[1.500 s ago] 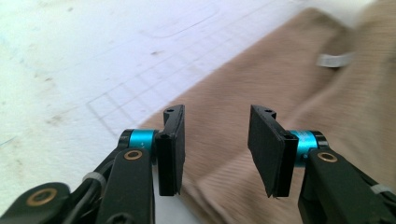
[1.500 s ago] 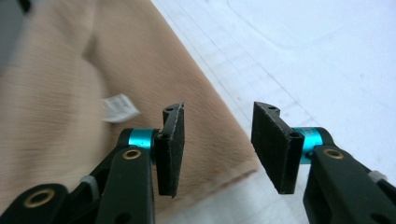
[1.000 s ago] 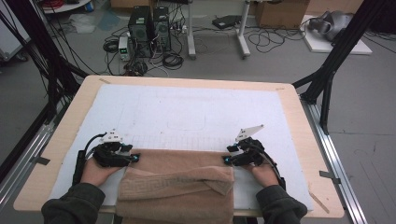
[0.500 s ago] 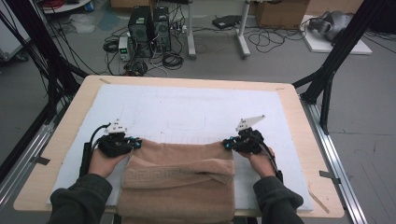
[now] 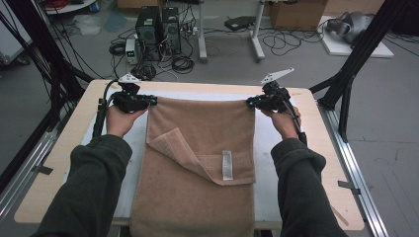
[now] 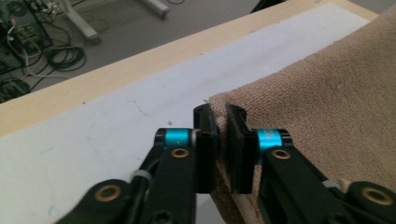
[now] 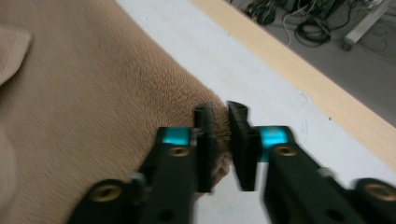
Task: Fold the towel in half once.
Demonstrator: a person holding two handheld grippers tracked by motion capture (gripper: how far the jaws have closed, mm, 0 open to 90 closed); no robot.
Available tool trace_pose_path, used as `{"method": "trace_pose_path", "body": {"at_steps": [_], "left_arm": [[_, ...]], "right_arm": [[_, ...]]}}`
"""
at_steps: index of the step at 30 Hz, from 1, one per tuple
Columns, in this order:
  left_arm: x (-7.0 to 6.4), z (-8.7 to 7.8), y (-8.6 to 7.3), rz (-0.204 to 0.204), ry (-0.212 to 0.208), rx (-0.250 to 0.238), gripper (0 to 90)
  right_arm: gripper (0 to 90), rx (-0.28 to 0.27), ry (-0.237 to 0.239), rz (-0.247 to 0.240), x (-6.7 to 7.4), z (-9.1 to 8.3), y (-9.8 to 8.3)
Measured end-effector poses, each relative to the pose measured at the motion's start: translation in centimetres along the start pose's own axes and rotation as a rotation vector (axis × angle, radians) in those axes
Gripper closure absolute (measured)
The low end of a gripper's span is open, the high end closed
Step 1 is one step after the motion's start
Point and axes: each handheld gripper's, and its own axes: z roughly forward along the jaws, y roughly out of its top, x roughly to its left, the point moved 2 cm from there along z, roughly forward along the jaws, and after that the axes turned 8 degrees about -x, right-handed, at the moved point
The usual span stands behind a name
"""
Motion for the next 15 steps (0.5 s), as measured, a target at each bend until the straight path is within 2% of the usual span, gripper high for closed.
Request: {"method": "trace_pose_path", "body": {"at_steps": [1,2,4,9,11,13,14,15], "left_arm": [[0.1,0.2,-0.3,-0.006,0.004,0.015,68.6],[0.2,0.4,-0.7,-0.011,0.004,0.04,64.1],[0.1,0.4,-1.7,-0.002,0.02,0.062,52.0],[0.0,-0.6,-4.4,-0.004,-0.038,0.082,52.9],[-0.4,-1.0,-5.4,-0.004,-0.072,0.086,53.4],[-1.0,-1.4,-6.3,-0.009,-0.109,0.086,53.6],[-1.3,-1.5,-6.7,-0.015,-0.129,0.092,53.5],[-1.7,-1.5,-7.0,-0.012,-0.149,0.118,53.3]], "right_arm": [[72.3,-0.011,0.001,0.019,-0.2,0.3,-0.2],[68.6,0.002,0.008,0.042,-0.3,0.6,-0.5],[65.7,0.022,0.003,0.052,-0.2,0.9,-1.6],[59.3,0.017,0.034,0.074,0.7,0.8,-3.5],[58.1,0.004,0.044,0.056,1.5,0.4,-4.0],[53.3,0.033,0.066,0.058,2.1,0.2,-4.1],[53.3,0.045,0.08,0.056,2.6,0.1,-4.1],[54.0,0.035,0.08,0.033,3.1,-0.1,-4.1]]}}
